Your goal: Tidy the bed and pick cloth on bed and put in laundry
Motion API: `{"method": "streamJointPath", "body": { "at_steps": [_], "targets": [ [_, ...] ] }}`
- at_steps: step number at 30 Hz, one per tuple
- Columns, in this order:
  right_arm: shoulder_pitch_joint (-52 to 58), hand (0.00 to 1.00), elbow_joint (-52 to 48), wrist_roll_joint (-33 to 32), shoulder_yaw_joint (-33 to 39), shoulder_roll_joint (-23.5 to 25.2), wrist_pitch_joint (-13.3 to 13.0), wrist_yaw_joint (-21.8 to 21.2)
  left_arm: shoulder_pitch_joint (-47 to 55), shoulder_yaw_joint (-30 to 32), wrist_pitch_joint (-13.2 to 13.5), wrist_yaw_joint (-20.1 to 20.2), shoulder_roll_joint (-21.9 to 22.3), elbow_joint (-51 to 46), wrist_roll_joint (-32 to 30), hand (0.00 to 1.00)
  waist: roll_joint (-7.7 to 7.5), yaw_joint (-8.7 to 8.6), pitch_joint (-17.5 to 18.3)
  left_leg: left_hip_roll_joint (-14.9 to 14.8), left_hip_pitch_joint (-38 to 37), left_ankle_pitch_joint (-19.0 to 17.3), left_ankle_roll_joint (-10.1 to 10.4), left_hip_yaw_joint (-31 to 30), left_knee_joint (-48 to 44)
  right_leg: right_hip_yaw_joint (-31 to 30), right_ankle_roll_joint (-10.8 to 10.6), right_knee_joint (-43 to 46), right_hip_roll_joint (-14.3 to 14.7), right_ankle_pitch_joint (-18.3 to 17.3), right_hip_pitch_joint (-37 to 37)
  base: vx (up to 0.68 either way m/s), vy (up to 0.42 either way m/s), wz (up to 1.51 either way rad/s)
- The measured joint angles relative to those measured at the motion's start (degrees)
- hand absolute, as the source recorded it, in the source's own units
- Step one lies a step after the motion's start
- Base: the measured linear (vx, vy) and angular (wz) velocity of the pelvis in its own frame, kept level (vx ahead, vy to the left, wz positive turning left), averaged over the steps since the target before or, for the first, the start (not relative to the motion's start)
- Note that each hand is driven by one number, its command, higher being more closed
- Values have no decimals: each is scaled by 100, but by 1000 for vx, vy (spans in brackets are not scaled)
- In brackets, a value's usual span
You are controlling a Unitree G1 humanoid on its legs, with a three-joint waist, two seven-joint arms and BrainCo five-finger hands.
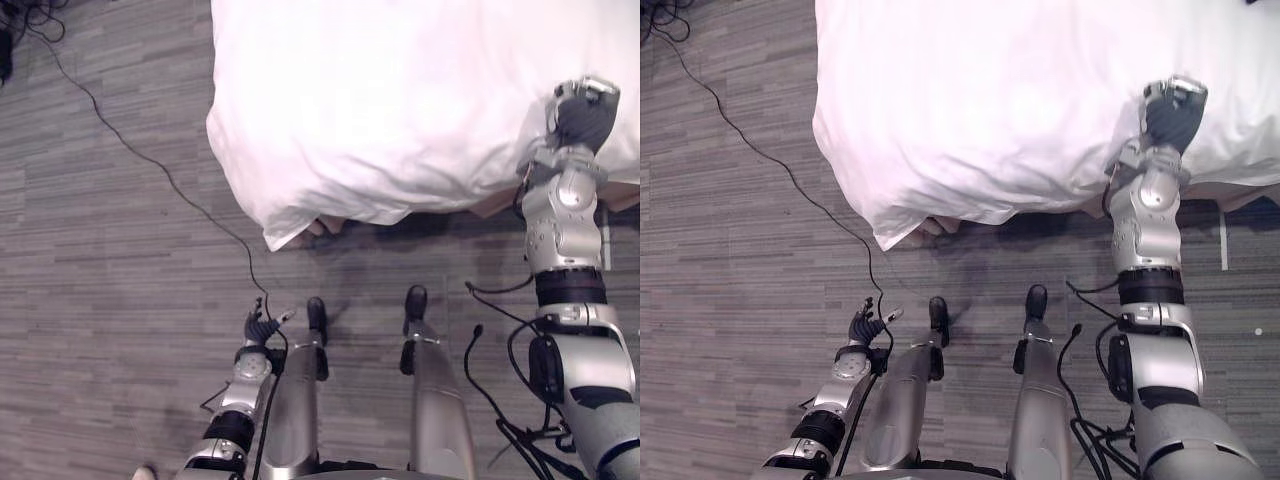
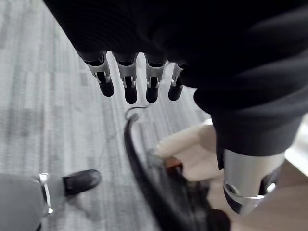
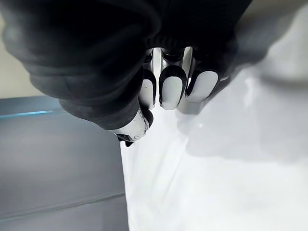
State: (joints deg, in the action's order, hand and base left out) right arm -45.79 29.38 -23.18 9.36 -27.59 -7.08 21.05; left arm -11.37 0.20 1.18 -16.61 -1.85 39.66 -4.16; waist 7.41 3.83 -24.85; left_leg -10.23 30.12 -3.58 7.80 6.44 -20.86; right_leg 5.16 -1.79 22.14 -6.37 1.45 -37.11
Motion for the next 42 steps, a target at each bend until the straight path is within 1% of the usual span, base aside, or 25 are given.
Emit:
{"method": "streamJointPath", "body": {
  "at_steps": [4,8,9,12,14,16,17,19,21,22,24,25,26,29,30,31,32,33,34,35,36,38,39,41,42],
  "targets": [
    [1338,100,23,26,859,202,248,13,8,16,-63,0,8,-23,-3,0,-130,-38,-81,-173,97,-508,-40,13,-828,-44,-28,588,54,-362,-22,-7,6,-14],
    [2856,100,187,-50,2029,979,423,27,99,43,-163,6,14,34,-49,0,-367,-178,-174,-273,-586,-794,-65,97,-971,-25,-103,617,77,-546,711,55,48,-7],
    [3340,0,187,-70,2353,1210,437,18,193,48,-205,12,19,37,-63,0,-455,-209,-123,-282,-1001,-832,-87,198,-805,-31,-116,441,81,-554,1104,66,64,-14],
    [4378,0,262,-7,2849,1748,485,-6,503,121,-217,39,-3,166,-176,0,-719,-327,510,-343,-1588,-840,-64,683,-167,-9,-175,-184,72,-466,1640,118,50,-10],
    [5103,0,722,253,3149,2167,533,-94,604,178,-250,115,7,441,-375,0,-914,-367,1004,-279,-2104,-546,-9,936,427,-48,-228,-636,67,-307,1973,271,40,-16],
    [5402,0,1121,417,3186,2427,600,-202,681,241,-270,173,-5,636,-515,0,-982,-497,1175,-179,-2455,-428,13,1040,749,-91,-214,-768,26,-265,2211,246,73,-18],
    [5568,0,1401,604,3162,2624,683,-278,760,264,-317,210,-9,766,-588,0,-978,-597,1298,-130,-2730,-373,20,1217,936,-219,-242,-862,31,-225,2345,168,70,-36],
    [5606,0,1733,860,3091,2802,792,-434,824,266,-340,284,-11,886,-765,0,-944,-629,1372,-87,-3019,-377,18,1539,1063,-459,-271,-879,82,-197,2380,136,62,-74],
    [5552,0,2061,1165,2843,2860,880,-553,819,266,-341,293,-16,1001,-879,0,-882,-623,1381,-113,-3307,-415,1,2032,1190,-175,-176,-891,87,-46,2276,44,25,-118],
    [5476,0,2184,1309,2685,2875,892,-633,820,257,-350,302,-81,1098,-971,0,-822,-684,1374,-147,-3479,-426,0,2402,1294,578,113,-877,-100,-227,2258,-37,23,-117],
    [5437,0,2261,1580,2453,2866,888,-682,828,140,-356,339,-150,1173,-1091,0,-692,-788,1397,-226,-3708,-408,42,2800,1476,2343,436,-422,-662,-586,2291,1,34,-117],
    [5360,0,2426,1723,2219,2843,870,-706,825,68,-356,382,-240,1227,-1190,0,-691,-775,1407,-299,-3853,-470,167,3082,1455,3207,440,-314,-898,-594,2409,96,-21,-162],
    [5275,0,2492,1792,2086,2860,868,-740,814,21,-353,413,-330,1313,-1251,0,-688,-766,1415,-321,-3987,-450,250,3372,1475,3637,475,-211,-969,-491,2443,124,-52,-158],
    [5161,0,2484,2088,1876,2649,793,-791,648,-78,-346,504,-392,1587,-1523,0,-609,-920,1408,-377,-4294,-321,355,3918,1651,3333,578,-23,-636,-595,2169,133,-155,-147],
    [5100,0,2486,2155,1874,2581,754,-815,608,-88,-334,556,-344,1631,-1649,0,-569,-932,1408,-414,-4474,-226,499,4125,1578,3034,593,-48,-434,-617,2126,106,-111,-144],
    [5085,0,2499,2169,1703,2506,737,-846,601,-97,-322,566,-308,1635,-1708,0,-581,-940,1417,-573,-4486,-243,534,4236,1062,2687,578,-98,-251,-654,2119,146,-127,-190],
    [5083,0,2531,2193,1458,2466,733,-879,635,-124,-310,608,-299,1637,-1771,0,-637,-908,1436,-881,-4379,-209,486,4203,59,2289,586,-275,-51,-672,2169,205,-155,-205],
    [5067,0,2537,2262,1180,2463,726,-888,705,-132,-302,656,-300,1663,-1821,0,-621,-878,1426,-1321,-3997,79,46,3676,-1362,1889,687,-558,204,-617,2314,208,-111,-252],
    [5046,0,2445,2339,989,2450,739,-886,750,-65,-276,654,-230,1652,-1862,0,-589,-818,1375,-1429,-3257,-243,-482,2562,-2870,1369,803,-721,461,-548,2387,170,-45,-217],
    [5047,0,2417,2361,946,2452,740,-881,753,-32,-264,643,-194,1653,-1870,0,-532,-777,1346,-1354,-2983,-372,-488,2107,-3287,1176,840,-745,580,-538,2434,139,55,-220],
    [5071,0,2379,2378,813,2454,740,-885,787,11,-253,627,-141,1653,-1876,0,-445,-693,1281,-1050,-2510,-668,-313,1224,-3761,822,892,-765,804,-536,2587,129,114,-178],
    [5121,0,2322,2448,654,2427,734,-889,932,6,-237,563,-103,1598,-1868,0,-489,-560,1233,-516,-1903,-902,-319,137,-3414,167,878,-855,1076,-566,2840,154,138,-197],
    [5118,0,2309,2482,637,2437,733,-886,986,11,-213,529,-89,1586,-1850,0,-515,-532,1223,-406,-1796,-907,-324,-39,-3123,19,865,-894,1119,-571,2904,148,143,-174],
    [5143,0,2236,2612,598,2435,718,-896,1009,43,-170,392,-55,1439,-1793,0,-546,-368,1239,-55,-1696,-869,-278,-684,-1245,-427,665,-1141,1165,-463,3022,152,178,-174],
    [5157,0,2188,2613,555,2425,706,-897,1010,43,-171,380,-46,1446,-1793,0,-520,-365,1254,-50,-1701,-818,-233,-764,-787,-526,612,-1227,1194,-418,3031,163,219,-166]
  ]
}}
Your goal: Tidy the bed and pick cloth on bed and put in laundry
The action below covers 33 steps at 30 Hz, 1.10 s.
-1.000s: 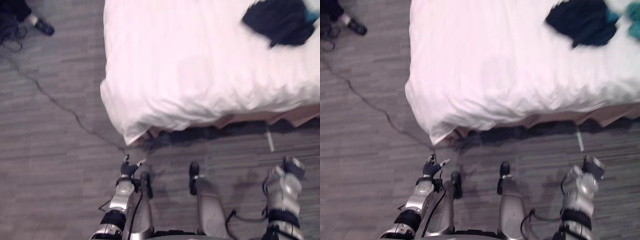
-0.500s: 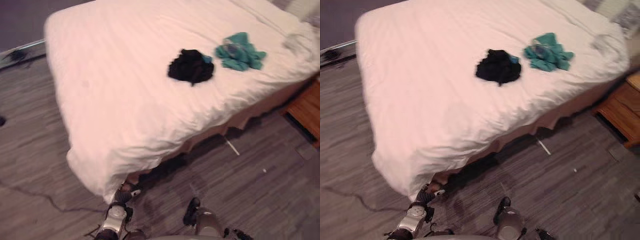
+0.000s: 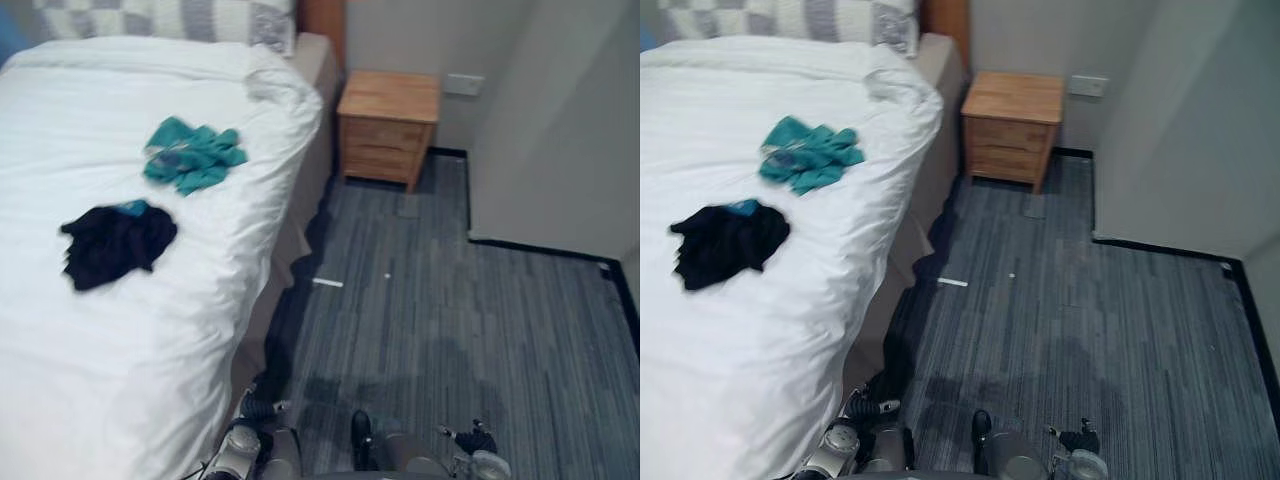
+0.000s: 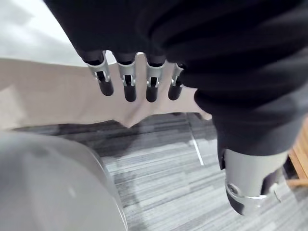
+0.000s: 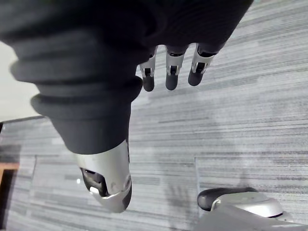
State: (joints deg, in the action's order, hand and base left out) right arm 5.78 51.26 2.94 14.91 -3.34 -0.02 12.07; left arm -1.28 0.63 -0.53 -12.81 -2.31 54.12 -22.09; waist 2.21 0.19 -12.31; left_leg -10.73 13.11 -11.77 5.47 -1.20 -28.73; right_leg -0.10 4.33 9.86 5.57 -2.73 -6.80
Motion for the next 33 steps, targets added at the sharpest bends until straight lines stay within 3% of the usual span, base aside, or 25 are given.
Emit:
{"method": "streamJointPath", "body": {
  "at_steps": [1,2,4,6,8,9,10,11,13,15,16,18,19,20,22,23,24,25,26,27,28,29,31,32,33],
  "targets": [
    [49,0,-77,7,-88,-56,-24,0,13,-1,-3,-4,34,29,-1,0,96,43,47,-34,-5,292,101,-47,738,-205,-83,-119,92,74,29,148,198,-114],
    [57,0,-73,10,-118,-58,-25,0,6,4,-1,-3,39,60,2,0,107,77,56,-16,-65,476,117,-25,828,-352,-122,-147,112,97,44,292,289,-116],
    [194,0,-80,96,-211,9,-60,2,-59,-14,-3,-16,-13,102,-3,0,-190,18,146,232,-345,477,46,250,1307,-611,-417,-411,-156,154,165,300,247,-45],
    [265,0,-33,207,-265,21,-64,-1,-75,-57,-3,-12,67,129,1,0,-266,11,157,464,-475,386,-120,293,1388,-628,-560,-128,-377,-122,137,238,215,12],
    [303,0,-32,255,-297,51,-62,-12,-21,-136,-20,-5,135,156,2,0,-309,11,143,639,-783,162,-369,394,1437,-619,-867,641,-587,-511,76,243,212,2],
    [284,0,-134,340,-325,33,-71,-37,19,-174,-21,-15,151,117,17,0,-306,52,116,710,-977,43,-438,505,1485,-613,-1046,1831,-638,-599,-360,187,168,-2],
    [296,0,-287,388,-393,66,-65,-60,81,-266,-22,-13,102,80,17,0,-373,50,99,809,-1173,-46,-529,507,1482,-583,-1220,3059,-708,-424,-827,195,166,7],
    [312,0,-364,392,-418,60,-67,-65,93,-279,-34,-12,53,41,17,0,-387,10,77,863,-1327,-107,-606,483,1462,-574,-1224,3682,-767,-323,-1111,274,118,26],
    [400,0,-531,387,-432,107,-66,-57,142,-264,-62,-21,-33,4,46,0,-460,-28,119,865,-1602,-327,-619,384,1445,-421,-1082,4289,-759,-790,-1491,313,36,26],
    [394,0,-651,383,-419,136,-77,-5,106,-248,-70,-19,-8,-61,40,0,-464,-89,123,848,-1711,-497,-667,285,1489,-281,-1010,3881,-776,-946,-1714,353,-51,23],
    [332,0,-652,376,-416,105,-76,27,64,-213,-97,-12,39,-57,29,0,-398,-125,99,766,-1877,-556,-629,276,1661,-86,-917,3160,-764,-977,-1830,528,-113,14],
    [281,0,-652,372,-414,62,-72,58,-8,-213,-98,-7,67,-56,-21,0,-288,-171,85,620,-2092,-631,-552,274,1901,212,-731,2023,-771,-739,-1884,467,-113,8],
    [203,0,-590,382,-412,72,-67,85,-33,-202,-88,-5,37,-24,-90,0,-270,-254,79,546,-2397,-669,-435,269,2198,461,-667,1029,-848,9,-1794,627,-163,8],
    [160,0,-542,419,-393,40,-52,133,-48,-102,-82,-2,64,82,-133,0,-152,-276,71,444,-2600,-648,-365,271,2303,726,-448,1131,-805,235,-1718,760,-185,12],
    [46,0,-552,457,-329,7,-5,200,-150,-87,-78,8,167,146,-138,0,-28,-291,25,387,-2621,-286,-18,296,2123,823,-246,1653,-832,-132,-1772,618,-180,11],
    [33,0,-635,527,-324,-11,49,192,-119,-11,-78,2,238,141,-155,0,29,-309,4,352,-2506,23,253,292,1314,1020,-117,1867,-829,-442,-1505,589,-234,7],
    [59,0,-720,567,-370,-7,49,192,-84,24,-78,0,261,136,-155,0,48,-308,-1,321,-2305,189,380,281,605,1068,-107,1764,-779,-543,-1260,682,-282,-9],
    [87,0,-893,569,-536,2,43,172,53,191,-77,1,319,15,-149,0,104,-275,8,195,-1640,932,722,202,-1054,976,-92,1367,-655,-652,-721,454,-185,-24],
    [95,0,-972,567,-617,17,41,172,135,252,-76,-6,355,-80,-140,0,91,-249,-10,120,-1303,1108,840,141,-1795,916,-63,1167,-553,-680,-493,626,-155,-71],
    [14,0,-1001,565,-759,149,42,173,284,398,-51,-17,391,-251,-103,0,178,-147,-31,-103,-582,1005,667,185,-3414,692,31,798,-304,-736,70,380,-33,-79],
    [14,0,-1003,565,-818,217,41,174,317,436,-39,-5,403,-304,-40,0,178,-84,-29,-158,-345,934,550,239,-3801,583,55,672,-240,-752,282,567,-42,-105],
    [45,0,-982,565,-852,325,50,176,306,458,-29,-85,405,-463,38,0,88,77,-64,-229,69,766,274,409,-4038,365,71,370,-198,-763,702,438,3,-86],
    [24,0,-967,565,-926,475,60,175,312,460,-4,-144,415,-538,131,0,66,161,-51,-272,479,556,-62,633,-3582,75,58,4,-216,-808,1085,453,68,-84],
    [-39,0,-902,567,-901,517,58,174,275,471,19,-179,441,-557,134,0,82,219,-38,-238,718,398,-171,773,-2740,-129,4,-222,-284,-826,1304,406,157,-81],
    [-94,0,-730,569,-898,519,59,172,272,468,47,-226,435,-545,134,0,21,239,-5,-106,684,358,-150,861,-1731,-220,-101,-303,-392,-877,1385,442,206,-83]
  ]
}}
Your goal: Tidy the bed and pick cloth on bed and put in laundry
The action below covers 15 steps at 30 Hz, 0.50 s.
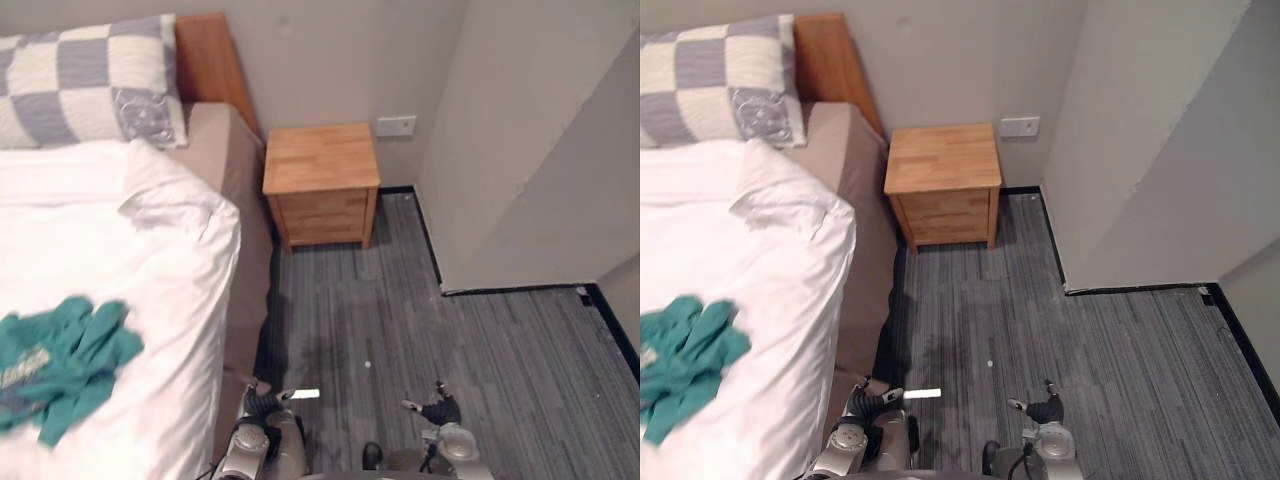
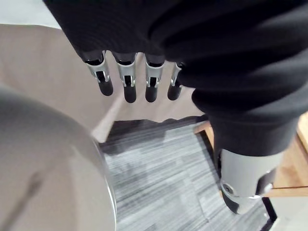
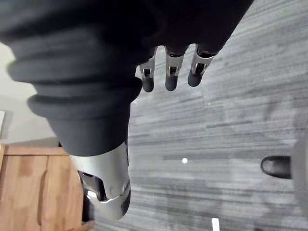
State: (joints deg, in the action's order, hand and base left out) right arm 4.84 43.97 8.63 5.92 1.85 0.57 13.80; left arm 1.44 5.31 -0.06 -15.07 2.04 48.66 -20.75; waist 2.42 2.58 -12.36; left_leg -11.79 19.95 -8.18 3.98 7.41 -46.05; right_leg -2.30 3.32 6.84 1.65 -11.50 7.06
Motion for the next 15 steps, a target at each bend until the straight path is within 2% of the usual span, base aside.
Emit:
{"method": "streamJointPath", "body": {
  "at_steps": [1,2,3,4,5,6,7,8,9,10,11,12,13,14,15],
  "targets": [
    [-45,0,182,10,-1,-10,2,-1,-2,-8,15,-25,-6,39,-2,0,-41,-2,30,166,-105,36,43,69,1372,-79,-115,-76,-125,-74,123,469,221,-51],
    [-60,0,262,32,18,-23,4,2,-5,-17,35,-29,-6,65,-2,0,-34,-7,38,241,-119,115,95,107,2045,-99,-185,-132,-175,-122,197,619,312,-34],
    [-110,0,486,53,112,-7,33,5,-79,-27,46,-36,-119,84,34,0,-276,23,47,518,-370,401,-184,389,2516,-109,-318,-210,-496,-182,338,532,239,-4],
    [-101,0,520,54,151,-8,50,6,-110,-95,41,-43,-161,151,34,0,-364,-33,84,628,-468,451,-274,476,2620,24,-512,-243,-574,41,337,518,222,11],
    [-78,0,548,52,153,-11,59,10,-117,-93,38,-41,-246,169,33,0,-350,-46,80,535,-338,438,-290,621,2329,81,-569,-314,-588,258,396,408,188,22],
    [-148,0,615,52,152,7,66,11,-107,-32,84,-9,-270,139,139,0,-352,41,70,428,4,278,-245,921,1689,53,-622,-365,-556,553,498,479,280,43],
    [-54,0,695,49,176,-50,68,27,-81,-74,54,-23,-249,152,112,0,-298,52,209,596,-139,435,-353,1037,2355,117,-664,-216,-548,609,666,564,377,58],
    [-17,0,873,47,261,-131,56,25,18,-133,65,-19,-250,239,116,0,-305,-9,325,741,-309,151,-898,1027,2466,174,-805,253,-537,475,653,464,274,82],
    [-18,0,933,43,288,-135,56,33,24,-124,55,-10,-289,296,149,0,-385,-30,384,910,-426,127,-912,987,2570,230,-882,696,-677,403,534,613,295,92],
    [-53,0,1083,44,384,-175,36,34,7,-142,43,-12,-303,419,176,0,-461,-48,399,1265,-803,11,-967,795,2937,239,-1330,2280,-810,563,-10,532,209,96],
    [-112,0,1136,-23,511,-216,39,27,4,-223,36,-10,-302,471,223,0,-456,-91,366,1452,-1129,-22,-1030,613,3160,188,-1897,3598,-918,1016,-562,524,207,91],
    [-167,0,1132,-42,570,-220,33,26,-18,-317,27,-3,-309,535,226,0,-444,-152,325,1533,-1302,-27,-1055,488,3217,224,-1848,4244,-952,947,-800,508,138,114],
    [-280,0,1123,-72,611,-242,29,26,-18,-478,30,28,-358,671,233,0,-417,-261,283,1650,-1742,-45,-1073,250,3352,302,-1684,5161,-1018,595,-1251,503,107,124],
    [-326,0,1115,-75,597,-247,28,19,-21,-537,29,73,-357,693,219,0,-318,-268,221,1685,-2047,-44,-1065,63,3467,437,-1504,5296,-1025,309,-1489,504,81,123],
    [-356,0,1115,-73,595,-249,29,16,-22,-585,32,110,-340,693,217,0,-303,-279,204,1678,-2233,-50,-1054,-27,3549,535,-1371,5189,-1034,131,-1582,464,10,100]
  ]
}}
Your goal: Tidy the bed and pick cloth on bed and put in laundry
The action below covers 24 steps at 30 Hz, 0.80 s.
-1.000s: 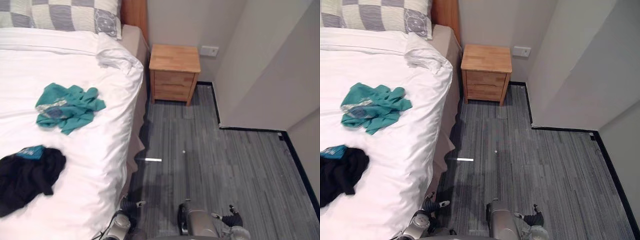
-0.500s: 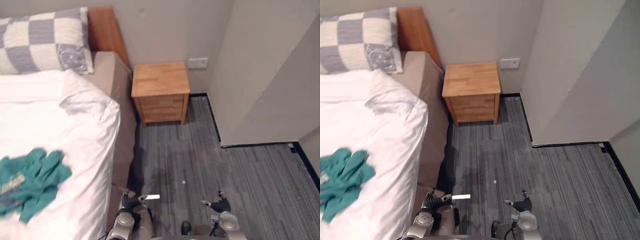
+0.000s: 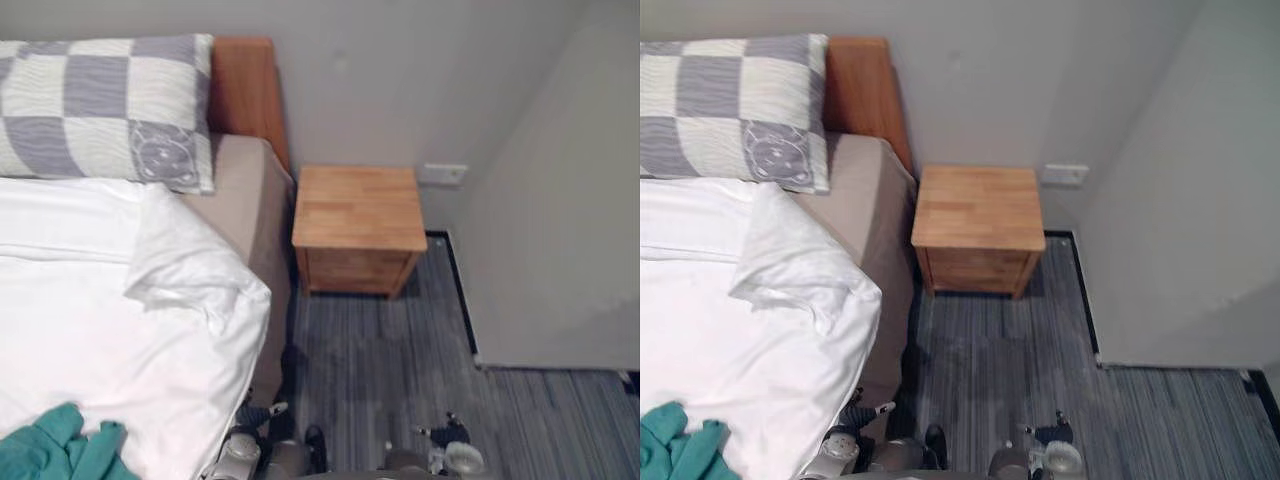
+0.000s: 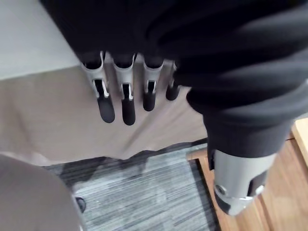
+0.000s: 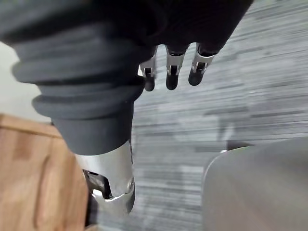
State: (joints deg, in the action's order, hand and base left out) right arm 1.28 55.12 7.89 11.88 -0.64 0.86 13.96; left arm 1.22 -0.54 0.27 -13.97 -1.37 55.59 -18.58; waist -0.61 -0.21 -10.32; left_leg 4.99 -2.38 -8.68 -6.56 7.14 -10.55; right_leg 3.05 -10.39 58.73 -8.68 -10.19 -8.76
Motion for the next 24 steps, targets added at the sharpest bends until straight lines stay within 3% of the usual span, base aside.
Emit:
{"method": "streamJointPath", "body": {
  "at_steps": [2,5,7,8,9,10,11,13,16,17,18,19,20,22,24],
  "targets": [
    [-49,0,-6,0,23,18,0,-9,-11,34,1,13,70,-6,-1,0,9,55,-17,-81,-381,-117,201,-420,75,141,276,-1090,-13,-381,-412,442,-33,101],
    [-47,0,-26,-5,163,19,-24,-6,-26,123,0,0,170,1,0,0,13,80,-19,-217,-492,-314,460,-1062,39,-530,309,-2749,102,-328,-660,441,-241,122],
    [-39,0,-37,-5,312,21,-32,11,-118,184,0,-23,180,4,-2,0,-12,120,-79,-400,-484,-805,546,-1931,-170,-1403,367,-4149,43,204,-648,421,-407,165],
    [-33,0,-41,-4,307,23,-28,11,-134,279,0,-25,186,4,-1,0,-47,133,-94,-423,-470,-887,616,-2107,-261,-1552,347,-4364,-2,304,-611,428,-504,182],
    [-12,0,-56,2,306,44,-20,9,-118,448,-3,-59,179,11,1,0,-155,114,-86,-541,-394,-1152,839,-2568,-503,-1566,-79,-4623,-154,713,-404,364,-575,186],
    [-5,0,-110,12,358,-21,-16,6,-132,583,-12,-68,270,77,2,0,84,85,-115,-808,-305,-1152,971,-2835,-651,-1069,-40,-4345,17,541,-288,337,-569,187],
    [24,0,-146,22,417,-36,-16,8,-112,591,8,-62,308,47,-2,0,84,102,-107,-879,-256,-1045,1032,-2825,-660,-930,36,-4165,40,402,-338,289,-554,159],
    [55,0,-214,70,447,-52,-14,-17,-33,744,18,-66,381,12,9,0,194,101,-44,-1281,-214,-646,1350,-2779,-523,-287,335,-3252,138,25,-409,262,-515,134],
    [59,0,-188,70,364,-76,20,-36,4,753,23,-107,401,-84,77,0,253,93,9,-1595,205,-136,1338,-2713,-644,494,573,-3225,198,-112,-213,232,-463,133],
    [62,0,-186,69,360,-78,43,-26,5,752,32,-113,402,-141,154,0,269,96,13,-1681,387,129,1317,-2448,-674,768,628,-3363,189,-107,-73,171,-386,178],
    [95,0,-147,70,366,-103,61,-19,-3,724,31,-115,396,-170,227,0,227,66,-12,-1855,652,387,1344,-1507,-804,1320,743,-3658,148,-83,227,147,-345,193],
    [87,0,-79,69,386,-138,65,-19,-19,684,21,-113,384,-199,235,0,203,60,-31,-1919,853,334,1317,-832,-1127,1614,778,-3818,119,-89,418,120,-289,191],
    [77,0,16,66,410,-171,72,-19,-36,569,6,-110,337,-204,269,0,210,84,-34,-1997,967,234,1162,32,-1464,1896,804,-3932,96,-88,607,49,-119,150],
    [85,0,99,44,460,-205,80,-20,1,245,-5,-99,160,-203,268,0,233,59,-17,-2024,944,200,1036,1525,-1422,2153,805,-3958,75,-88,887,59,-73,177],
    [71,0,161,-68,581,-263,80,-20,18,150,-5,-91,117,-202,268,0,285,5,12,-1899,780,218,1012,1812,-856,2188,792,-4074,88,-97,984,47,45,144]
  ]
}}
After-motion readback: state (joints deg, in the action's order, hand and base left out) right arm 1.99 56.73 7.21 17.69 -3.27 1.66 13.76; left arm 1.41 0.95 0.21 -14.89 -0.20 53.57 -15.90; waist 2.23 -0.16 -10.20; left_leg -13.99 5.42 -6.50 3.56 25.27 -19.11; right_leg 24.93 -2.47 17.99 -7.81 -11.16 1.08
